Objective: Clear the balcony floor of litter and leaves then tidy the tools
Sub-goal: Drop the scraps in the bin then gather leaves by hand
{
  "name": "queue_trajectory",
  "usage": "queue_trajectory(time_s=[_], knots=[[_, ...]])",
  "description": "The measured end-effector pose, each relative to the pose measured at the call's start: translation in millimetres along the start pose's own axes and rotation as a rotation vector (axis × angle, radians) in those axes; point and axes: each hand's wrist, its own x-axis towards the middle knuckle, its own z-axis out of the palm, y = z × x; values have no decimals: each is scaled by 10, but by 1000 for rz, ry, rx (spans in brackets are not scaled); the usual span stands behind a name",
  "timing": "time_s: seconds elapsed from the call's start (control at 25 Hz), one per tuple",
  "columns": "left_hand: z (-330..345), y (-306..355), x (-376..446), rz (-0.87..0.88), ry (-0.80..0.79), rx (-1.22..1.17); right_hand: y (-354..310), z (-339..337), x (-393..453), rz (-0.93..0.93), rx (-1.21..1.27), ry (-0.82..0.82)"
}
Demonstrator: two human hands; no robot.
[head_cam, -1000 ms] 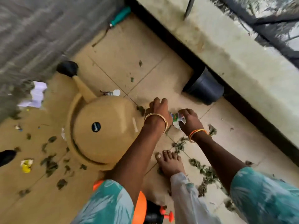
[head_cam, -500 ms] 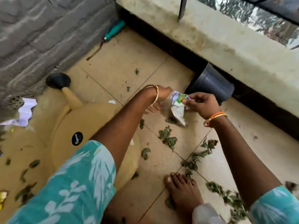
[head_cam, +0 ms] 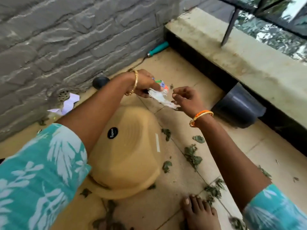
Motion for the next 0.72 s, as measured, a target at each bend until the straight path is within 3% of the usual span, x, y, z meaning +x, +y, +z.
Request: queue_trajectory(time_s=[0.12,0.24,0.36,0.56,0.72], knots=[[-403,-389,0,-79,223,-232,-85,415,190,49,-69,-174],[-552,-758,-77,-188,204,-375,-93,731,140,-3,-204,-395],[-607,-1062,-177,-276,182,-439,72,881,-3,30,-268,-484],[-589,-1280,-262,-286,219,-508,469,1263,-404,32,-320,-335],[-527,-1409,-335,-269,226,-574,610,1197,-79,-192,-476,-40]])
